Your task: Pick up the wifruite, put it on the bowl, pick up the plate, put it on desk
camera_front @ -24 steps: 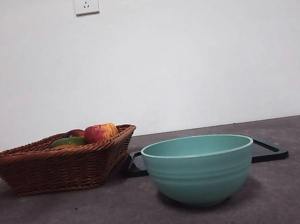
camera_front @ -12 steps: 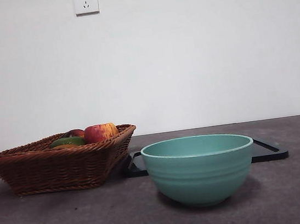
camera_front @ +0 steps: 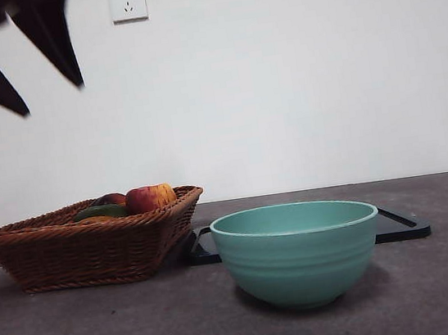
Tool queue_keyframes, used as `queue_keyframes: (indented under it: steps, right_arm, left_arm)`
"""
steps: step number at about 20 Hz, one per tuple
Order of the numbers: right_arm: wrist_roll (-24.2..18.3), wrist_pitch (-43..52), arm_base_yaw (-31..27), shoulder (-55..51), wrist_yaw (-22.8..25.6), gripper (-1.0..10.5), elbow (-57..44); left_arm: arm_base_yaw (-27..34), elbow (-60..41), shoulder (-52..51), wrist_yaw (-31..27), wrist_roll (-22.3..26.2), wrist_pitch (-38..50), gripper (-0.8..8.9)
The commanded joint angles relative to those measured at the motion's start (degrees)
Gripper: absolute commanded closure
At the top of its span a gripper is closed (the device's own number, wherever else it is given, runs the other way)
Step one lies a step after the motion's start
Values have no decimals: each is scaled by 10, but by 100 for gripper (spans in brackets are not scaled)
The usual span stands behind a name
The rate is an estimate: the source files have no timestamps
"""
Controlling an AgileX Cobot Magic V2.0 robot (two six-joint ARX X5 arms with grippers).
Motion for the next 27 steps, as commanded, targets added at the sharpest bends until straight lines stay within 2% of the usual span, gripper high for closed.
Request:
queue_keyframes:
  steps: [1, 10, 24, 27]
  right_arm:
    - [7, 5, 3, 3, -1, 566, 10]
    - [6, 5, 3, 4, -1, 566, 10]
    - [7, 5, 3, 4, -1, 566, 10]
    - [6, 5, 3, 3, -1, 566, 10]
  left_arm:
    - [-8, 14, 49, -23, -1, 19, 416]
    - [-19, 14, 183, -75, -1, 77, 416]
    - [-20, 14, 256, -76, 0, 123, 417]
    - [-20, 14, 258, -76, 0, 129, 489]
